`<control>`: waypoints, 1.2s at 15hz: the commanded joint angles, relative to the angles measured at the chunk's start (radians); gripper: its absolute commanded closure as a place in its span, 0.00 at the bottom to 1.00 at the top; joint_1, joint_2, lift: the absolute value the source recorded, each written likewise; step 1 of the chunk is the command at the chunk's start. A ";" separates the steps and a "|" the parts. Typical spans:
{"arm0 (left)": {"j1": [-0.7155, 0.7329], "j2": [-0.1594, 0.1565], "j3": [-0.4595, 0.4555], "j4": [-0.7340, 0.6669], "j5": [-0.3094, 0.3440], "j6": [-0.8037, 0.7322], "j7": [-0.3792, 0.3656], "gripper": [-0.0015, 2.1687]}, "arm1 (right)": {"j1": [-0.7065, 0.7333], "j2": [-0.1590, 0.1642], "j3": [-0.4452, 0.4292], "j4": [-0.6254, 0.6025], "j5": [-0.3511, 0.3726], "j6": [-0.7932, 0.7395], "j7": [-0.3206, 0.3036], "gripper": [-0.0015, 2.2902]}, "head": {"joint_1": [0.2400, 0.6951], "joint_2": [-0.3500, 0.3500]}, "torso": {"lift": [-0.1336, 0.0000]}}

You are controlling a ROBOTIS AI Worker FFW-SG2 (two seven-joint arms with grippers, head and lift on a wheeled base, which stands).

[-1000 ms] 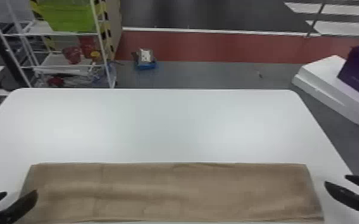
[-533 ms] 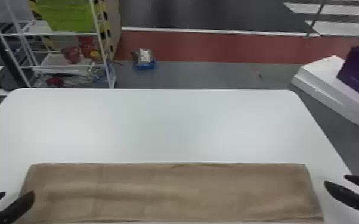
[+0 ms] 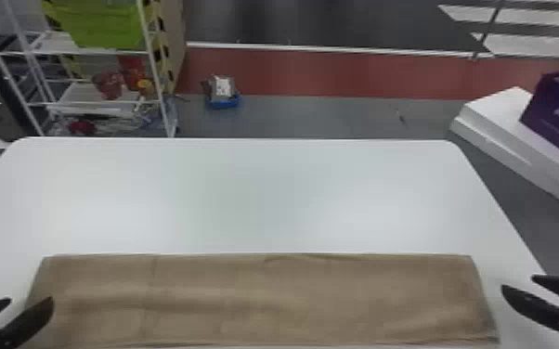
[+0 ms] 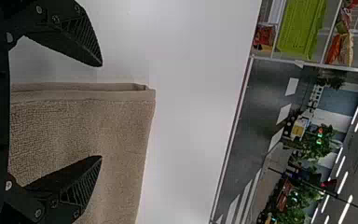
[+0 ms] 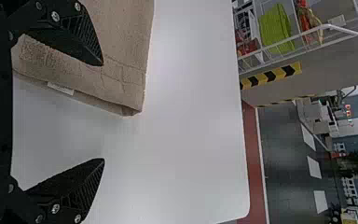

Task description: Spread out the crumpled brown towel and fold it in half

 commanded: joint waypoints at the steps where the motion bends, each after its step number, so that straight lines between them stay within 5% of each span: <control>1: 0.000 -0.003 -0.004 -0.001 0.000 0.000 -0.001 0.09 | 0.000 0.000 -0.002 -0.001 0.002 0.009 0.000 0.08 | 1.00 0.40 | 0.07; 18: -0.008 -0.003 -0.008 0.001 -0.011 -0.003 0.009 0.09 | -0.005 -0.005 -0.002 0.036 0.008 -0.034 -0.005 0.08 | 1.00 0.39 | 0.07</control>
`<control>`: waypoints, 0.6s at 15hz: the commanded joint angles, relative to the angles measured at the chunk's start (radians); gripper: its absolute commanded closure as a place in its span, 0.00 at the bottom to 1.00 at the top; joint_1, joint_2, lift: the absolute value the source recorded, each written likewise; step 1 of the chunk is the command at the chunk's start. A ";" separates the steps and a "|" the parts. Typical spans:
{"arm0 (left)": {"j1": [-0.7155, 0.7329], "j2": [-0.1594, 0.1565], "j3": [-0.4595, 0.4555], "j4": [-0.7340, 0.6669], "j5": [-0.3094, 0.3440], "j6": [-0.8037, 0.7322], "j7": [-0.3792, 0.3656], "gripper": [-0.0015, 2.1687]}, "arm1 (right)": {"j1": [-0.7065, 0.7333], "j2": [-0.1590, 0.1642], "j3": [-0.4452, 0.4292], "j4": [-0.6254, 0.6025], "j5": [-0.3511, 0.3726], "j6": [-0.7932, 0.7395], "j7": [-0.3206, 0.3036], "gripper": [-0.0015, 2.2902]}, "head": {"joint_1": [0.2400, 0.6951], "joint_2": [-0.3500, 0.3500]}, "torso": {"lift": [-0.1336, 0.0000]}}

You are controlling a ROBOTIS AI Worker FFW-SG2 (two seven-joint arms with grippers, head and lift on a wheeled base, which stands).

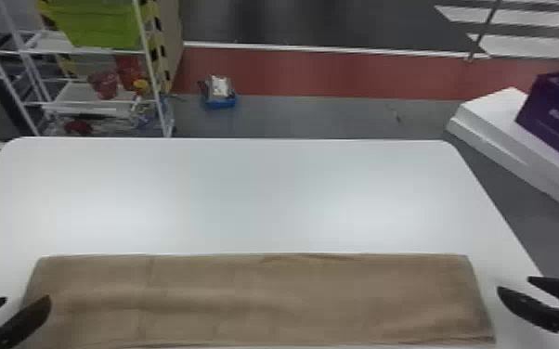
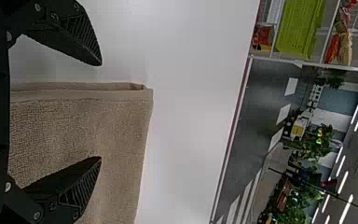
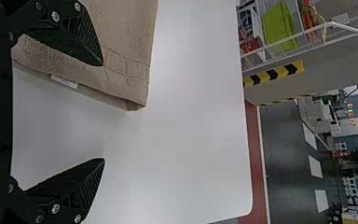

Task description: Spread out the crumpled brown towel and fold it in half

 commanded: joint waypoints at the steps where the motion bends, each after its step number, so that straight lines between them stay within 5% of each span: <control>1: 0.001 -0.003 -0.001 -0.003 -0.001 0.004 -0.001 0.09 | 0.000 0.000 -0.001 0.001 0.000 0.000 -0.001 0.08 | 1.00 0.39 | 0.07; 9: 0.000 -0.003 -0.001 -0.004 -0.001 0.013 -0.002 0.09 | 0.000 -0.002 -0.001 0.001 0.002 0.006 -0.001 0.08 | 1.00 0.38 | 0.07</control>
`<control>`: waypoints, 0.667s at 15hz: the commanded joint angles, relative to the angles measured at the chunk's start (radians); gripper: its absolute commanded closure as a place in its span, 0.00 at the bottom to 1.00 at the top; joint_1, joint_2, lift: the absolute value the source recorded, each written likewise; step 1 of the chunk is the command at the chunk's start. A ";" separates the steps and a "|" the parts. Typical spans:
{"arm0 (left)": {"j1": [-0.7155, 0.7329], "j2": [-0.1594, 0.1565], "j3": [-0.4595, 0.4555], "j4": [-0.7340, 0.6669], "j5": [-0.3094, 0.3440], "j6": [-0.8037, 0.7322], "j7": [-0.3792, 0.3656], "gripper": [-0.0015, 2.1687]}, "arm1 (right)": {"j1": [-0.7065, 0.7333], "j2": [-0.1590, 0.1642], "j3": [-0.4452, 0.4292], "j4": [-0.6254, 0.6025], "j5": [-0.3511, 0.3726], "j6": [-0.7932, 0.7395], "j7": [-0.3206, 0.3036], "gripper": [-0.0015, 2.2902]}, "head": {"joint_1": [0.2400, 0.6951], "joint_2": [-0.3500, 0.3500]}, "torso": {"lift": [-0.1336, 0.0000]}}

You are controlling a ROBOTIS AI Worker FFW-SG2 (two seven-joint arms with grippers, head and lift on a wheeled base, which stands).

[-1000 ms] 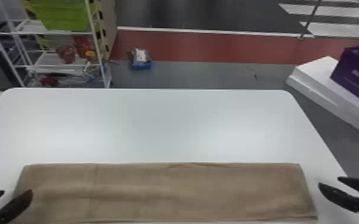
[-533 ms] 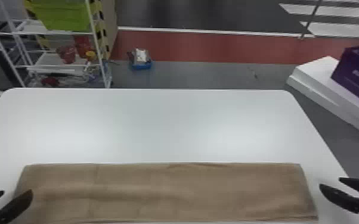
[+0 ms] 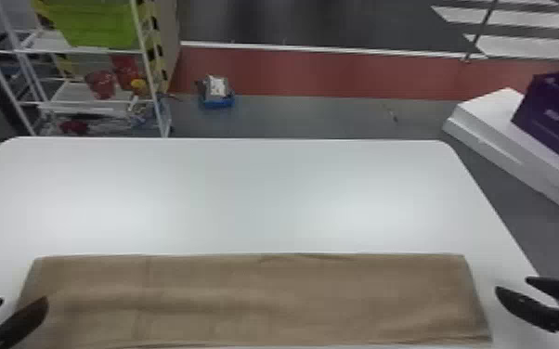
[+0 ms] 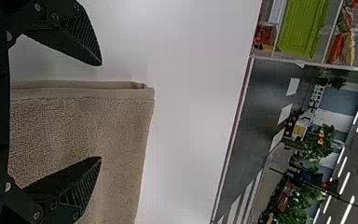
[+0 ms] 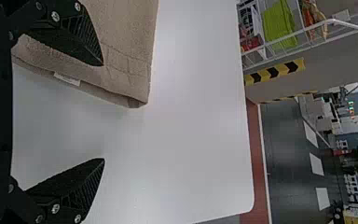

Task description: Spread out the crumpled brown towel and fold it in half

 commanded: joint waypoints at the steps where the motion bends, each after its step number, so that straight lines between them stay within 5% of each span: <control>1: 0.000 -0.003 -0.002 -0.001 0.000 0.000 -0.002 0.09 | 0.000 0.000 0.004 0.000 0.000 0.000 0.001 0.08 | 1.00 0.38 | 0.07; 10: -0.005 -0.003 -0.002 0.005 -0.005 -0.012 -0.003 0.09 | -0.005 -0.002 0.004 0.000 0.003 -0.009 0.002 0.08 | 1.00 0.38 | 0.07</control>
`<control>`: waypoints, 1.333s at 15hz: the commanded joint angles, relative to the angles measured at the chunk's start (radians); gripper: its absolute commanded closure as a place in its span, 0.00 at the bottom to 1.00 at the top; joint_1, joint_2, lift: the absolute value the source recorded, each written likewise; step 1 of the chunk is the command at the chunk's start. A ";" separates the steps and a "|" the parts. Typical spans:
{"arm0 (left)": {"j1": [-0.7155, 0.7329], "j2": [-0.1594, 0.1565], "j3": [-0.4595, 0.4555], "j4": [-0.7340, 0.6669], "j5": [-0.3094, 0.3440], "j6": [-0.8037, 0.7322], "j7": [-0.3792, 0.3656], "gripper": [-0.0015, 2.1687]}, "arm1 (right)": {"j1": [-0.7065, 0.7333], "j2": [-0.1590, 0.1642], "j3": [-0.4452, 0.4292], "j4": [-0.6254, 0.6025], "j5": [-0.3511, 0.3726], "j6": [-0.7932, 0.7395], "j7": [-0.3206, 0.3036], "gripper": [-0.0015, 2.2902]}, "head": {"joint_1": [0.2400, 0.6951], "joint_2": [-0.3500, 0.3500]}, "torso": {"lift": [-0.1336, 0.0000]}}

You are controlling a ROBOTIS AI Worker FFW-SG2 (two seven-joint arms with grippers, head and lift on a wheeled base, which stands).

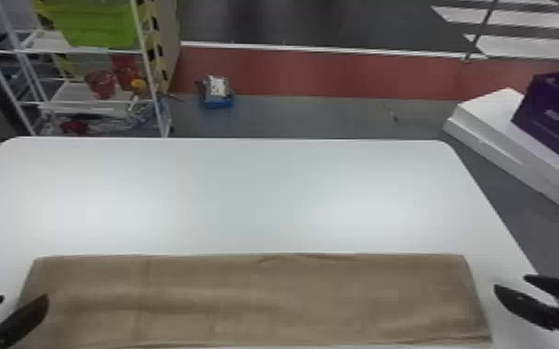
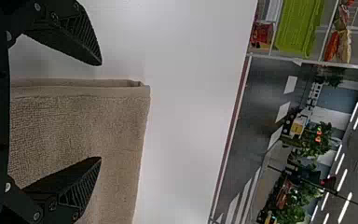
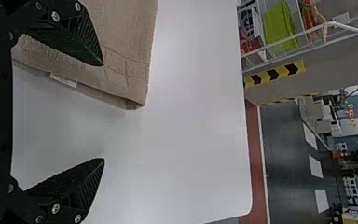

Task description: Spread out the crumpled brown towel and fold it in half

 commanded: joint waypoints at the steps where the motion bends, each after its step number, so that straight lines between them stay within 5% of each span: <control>1: -0.004 -0.003 0.000 0.006 -0.007 -0.003 0.000 0.09 | 0.000 0.000 -0.001 0.002 0.000 -0.004 0.000 0.08 | 1.00 0.38 | 0.07; 20: -0.012 -0.003 0.008 0.017 -0.018 -0.012 -0.004 0.08 | -0.002 0.000 -0.002 0.012 0.000 -0.062 0.000 0.09 | 1.00 0.40 | 0.07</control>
